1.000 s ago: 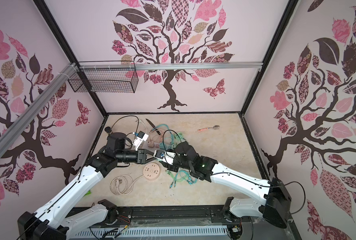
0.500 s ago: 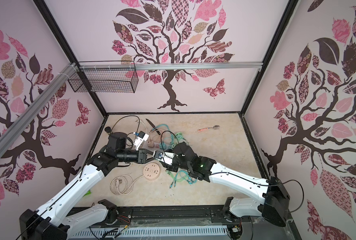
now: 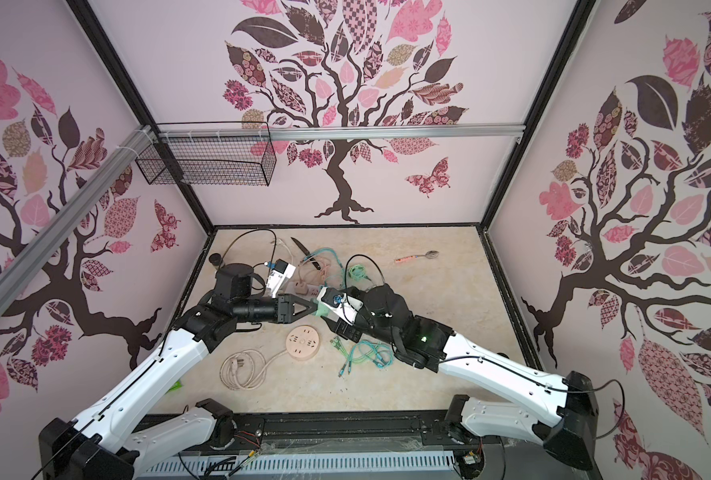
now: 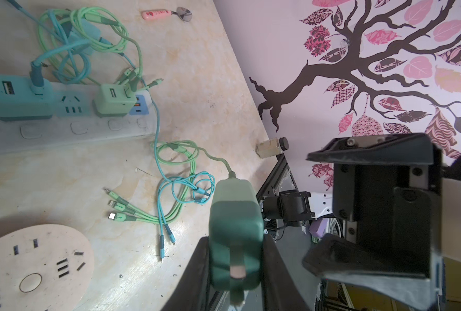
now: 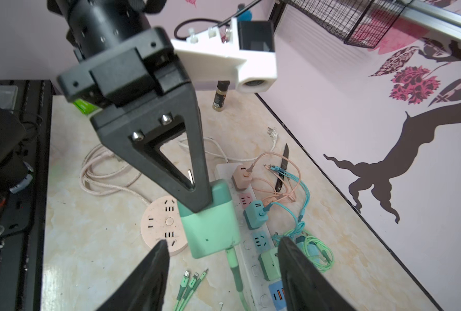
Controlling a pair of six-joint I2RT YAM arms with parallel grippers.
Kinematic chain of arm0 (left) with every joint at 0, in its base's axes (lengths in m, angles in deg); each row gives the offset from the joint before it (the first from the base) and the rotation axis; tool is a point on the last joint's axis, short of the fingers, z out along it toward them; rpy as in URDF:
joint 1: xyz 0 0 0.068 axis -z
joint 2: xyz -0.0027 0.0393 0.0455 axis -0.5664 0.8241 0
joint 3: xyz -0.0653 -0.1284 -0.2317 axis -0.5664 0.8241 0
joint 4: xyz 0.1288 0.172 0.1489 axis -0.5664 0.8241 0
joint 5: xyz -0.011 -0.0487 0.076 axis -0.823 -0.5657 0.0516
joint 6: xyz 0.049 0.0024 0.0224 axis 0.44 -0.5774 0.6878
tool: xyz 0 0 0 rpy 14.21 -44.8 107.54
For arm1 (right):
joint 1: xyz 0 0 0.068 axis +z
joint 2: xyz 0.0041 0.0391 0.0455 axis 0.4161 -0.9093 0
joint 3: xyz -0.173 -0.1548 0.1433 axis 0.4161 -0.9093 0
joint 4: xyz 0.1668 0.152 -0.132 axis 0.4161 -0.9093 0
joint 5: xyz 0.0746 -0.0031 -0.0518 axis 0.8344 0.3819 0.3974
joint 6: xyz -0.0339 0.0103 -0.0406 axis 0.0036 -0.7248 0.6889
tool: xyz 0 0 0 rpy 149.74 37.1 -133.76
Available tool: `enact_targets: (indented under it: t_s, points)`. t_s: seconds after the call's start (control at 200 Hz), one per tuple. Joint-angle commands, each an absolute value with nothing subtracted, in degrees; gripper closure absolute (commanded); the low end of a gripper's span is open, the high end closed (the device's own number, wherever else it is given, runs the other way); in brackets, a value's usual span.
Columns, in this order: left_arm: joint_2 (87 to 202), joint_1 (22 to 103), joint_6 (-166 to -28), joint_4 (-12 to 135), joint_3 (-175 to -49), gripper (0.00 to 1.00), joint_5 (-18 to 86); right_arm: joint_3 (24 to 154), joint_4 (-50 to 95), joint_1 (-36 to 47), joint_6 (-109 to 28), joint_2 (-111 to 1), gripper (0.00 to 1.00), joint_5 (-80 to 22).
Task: Insert plugs into power strip
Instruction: Pick up the plug from the top-center of the table.
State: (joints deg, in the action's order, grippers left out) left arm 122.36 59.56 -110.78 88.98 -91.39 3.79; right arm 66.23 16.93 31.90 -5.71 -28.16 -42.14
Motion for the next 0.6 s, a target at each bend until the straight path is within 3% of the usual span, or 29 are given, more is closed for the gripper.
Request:
enact_targets:
  t_s: [0.0,0.23,0.595]
  points:
    - [120.9,59.7,-112.0,83.8,-94.2,1.00,6.3,64.1,16.9,30.4,-18.9,-23.1,0.31,-36.8]
    - [117.9,59.7,-113.8,77.7,-92.6,1.00,6.9,53.5,31.8,23.5,-44.4,-16.1,0.32,-19.8]
    - [111.3,59.7,-117.4,68.9,-88.1,1.00,4.8,46.4,61.1,23.3,-62.2,-19.6,0.28,-11.6]
